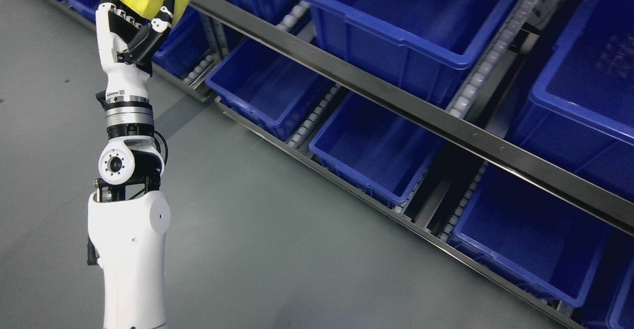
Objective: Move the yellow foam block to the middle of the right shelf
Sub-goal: 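Hold the cube raised in the left hand while turning toward the blue bins, then lower the cube into the middle blue bin and open the left hand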
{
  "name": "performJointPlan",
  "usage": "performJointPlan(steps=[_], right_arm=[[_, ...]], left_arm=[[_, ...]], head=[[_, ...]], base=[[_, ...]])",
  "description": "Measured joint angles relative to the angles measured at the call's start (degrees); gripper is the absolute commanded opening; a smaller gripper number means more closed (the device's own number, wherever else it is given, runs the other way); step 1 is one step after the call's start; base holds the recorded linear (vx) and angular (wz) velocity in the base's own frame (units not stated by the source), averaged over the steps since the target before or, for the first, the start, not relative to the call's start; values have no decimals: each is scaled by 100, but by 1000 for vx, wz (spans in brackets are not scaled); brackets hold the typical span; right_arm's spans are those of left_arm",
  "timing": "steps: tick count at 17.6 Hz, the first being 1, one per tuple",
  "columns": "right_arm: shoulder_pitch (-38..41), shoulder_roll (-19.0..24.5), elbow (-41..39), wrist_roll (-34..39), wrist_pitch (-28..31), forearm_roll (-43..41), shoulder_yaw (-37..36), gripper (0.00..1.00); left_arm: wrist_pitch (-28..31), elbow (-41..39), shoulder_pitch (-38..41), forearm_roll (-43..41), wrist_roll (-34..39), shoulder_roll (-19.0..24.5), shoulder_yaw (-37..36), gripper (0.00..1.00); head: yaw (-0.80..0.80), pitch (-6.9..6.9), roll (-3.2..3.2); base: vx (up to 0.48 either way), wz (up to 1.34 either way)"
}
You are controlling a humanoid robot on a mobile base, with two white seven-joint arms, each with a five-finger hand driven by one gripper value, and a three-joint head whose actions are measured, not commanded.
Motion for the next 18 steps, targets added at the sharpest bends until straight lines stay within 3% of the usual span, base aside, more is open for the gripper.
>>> performJointPlan(steps=[9,14,18], right_arm=[[0,0,0,0,0,0,0,100],[-1,0,0,0,0,0,0,100],[-1,0,0,-1,0,0,0,100]], left_arm=[[-10,-6,-1,-2,-16,0,55,45],[-53,-69,-199,0,-364,0,23,45],[664,-95,-647,2,-450,0,-150,45]], head=[[0,1,0],[0,3,0],[0,4,0]], base=[[190,-561],[121,-255],[78,-134]])
